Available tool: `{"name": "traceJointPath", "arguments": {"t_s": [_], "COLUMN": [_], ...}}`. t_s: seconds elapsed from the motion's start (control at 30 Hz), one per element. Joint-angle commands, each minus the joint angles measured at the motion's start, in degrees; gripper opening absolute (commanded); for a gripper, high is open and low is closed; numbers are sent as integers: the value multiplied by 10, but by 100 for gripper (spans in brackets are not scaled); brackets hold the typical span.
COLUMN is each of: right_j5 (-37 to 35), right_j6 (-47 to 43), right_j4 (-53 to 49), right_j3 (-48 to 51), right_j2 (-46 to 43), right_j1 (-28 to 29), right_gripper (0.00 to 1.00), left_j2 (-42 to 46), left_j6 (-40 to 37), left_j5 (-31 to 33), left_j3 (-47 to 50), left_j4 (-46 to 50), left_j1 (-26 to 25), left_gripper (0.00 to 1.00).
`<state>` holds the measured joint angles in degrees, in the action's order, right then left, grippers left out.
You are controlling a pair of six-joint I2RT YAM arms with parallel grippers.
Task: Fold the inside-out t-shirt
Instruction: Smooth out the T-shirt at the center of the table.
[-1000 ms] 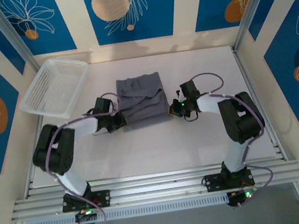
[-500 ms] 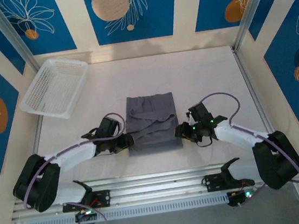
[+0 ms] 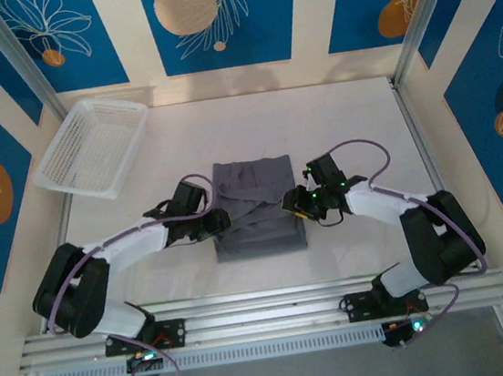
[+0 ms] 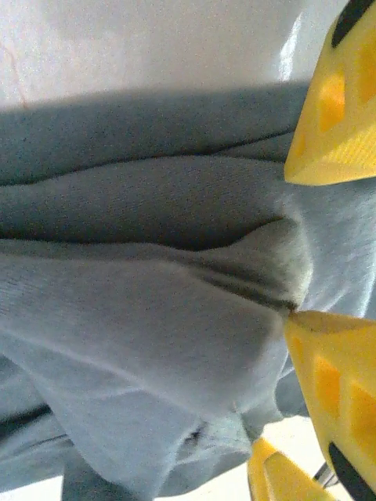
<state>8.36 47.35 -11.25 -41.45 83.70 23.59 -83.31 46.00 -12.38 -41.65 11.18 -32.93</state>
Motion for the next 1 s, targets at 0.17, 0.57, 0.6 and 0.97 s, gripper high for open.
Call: {"name": "traceJointPath", "arguments": {"t_s": [0.17, 0.57, 0.6, 0.97], "right_j5": [31, 35, 35, 33], "right_j6": [7, 5, 5, 9], "right_j4": [30, 27, 23, 12], "right_j3": [-43, -50, -51, -55], "right_j2": [25, 37, 36, 45], "right_j1": [1, 0, 0, 8], "right_gripper": [31, 0, 0, 0], "left_j2": [1, 12, 10, -8], "left_j6": [-13, -13, -13, -1], "left_j5": [6, 18, 21, 17], "left_j3": [-9, 3, 3, 9], "left_j4": [10, 42, 44, -5], "left_j1": [-1, 13, 13, 22], "left_gripper": [50, 53, 53, 52]}}
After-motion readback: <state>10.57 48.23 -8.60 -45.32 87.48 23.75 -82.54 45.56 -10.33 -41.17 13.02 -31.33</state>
